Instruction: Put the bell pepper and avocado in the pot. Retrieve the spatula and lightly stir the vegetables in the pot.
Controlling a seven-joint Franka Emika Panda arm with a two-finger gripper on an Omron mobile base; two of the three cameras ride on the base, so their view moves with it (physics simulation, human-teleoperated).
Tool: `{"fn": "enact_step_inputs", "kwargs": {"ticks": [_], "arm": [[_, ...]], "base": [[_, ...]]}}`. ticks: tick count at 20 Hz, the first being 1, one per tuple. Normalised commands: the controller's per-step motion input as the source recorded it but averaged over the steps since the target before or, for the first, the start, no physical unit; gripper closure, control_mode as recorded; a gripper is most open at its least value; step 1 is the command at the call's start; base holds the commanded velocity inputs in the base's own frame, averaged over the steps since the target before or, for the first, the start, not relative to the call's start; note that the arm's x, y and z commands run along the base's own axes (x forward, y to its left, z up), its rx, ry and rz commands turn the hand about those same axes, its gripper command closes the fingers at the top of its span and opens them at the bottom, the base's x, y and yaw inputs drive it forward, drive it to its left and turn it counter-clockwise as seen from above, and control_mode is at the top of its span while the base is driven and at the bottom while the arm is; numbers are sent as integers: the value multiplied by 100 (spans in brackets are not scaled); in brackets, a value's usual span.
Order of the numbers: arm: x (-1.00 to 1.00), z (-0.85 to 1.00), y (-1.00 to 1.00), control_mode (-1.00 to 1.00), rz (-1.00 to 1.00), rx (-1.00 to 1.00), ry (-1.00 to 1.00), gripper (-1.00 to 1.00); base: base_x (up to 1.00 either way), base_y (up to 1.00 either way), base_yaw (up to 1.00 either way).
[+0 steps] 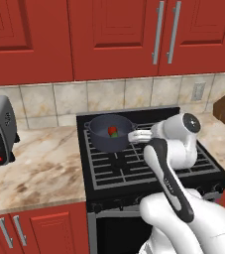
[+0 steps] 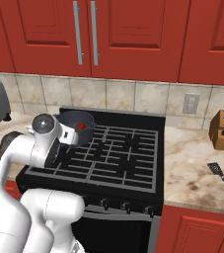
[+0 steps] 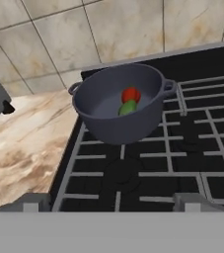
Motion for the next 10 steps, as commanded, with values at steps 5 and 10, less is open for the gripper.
{"fn": "enact_step_inputs", "kwargs": {"ticks": [5,10], "arm": [[-86,30,0,-100,0,1,13,-100],[-50,17,-19,-100,-7,-1,1,-100]], "base": [[0,0,0],[0,0,0]]}}
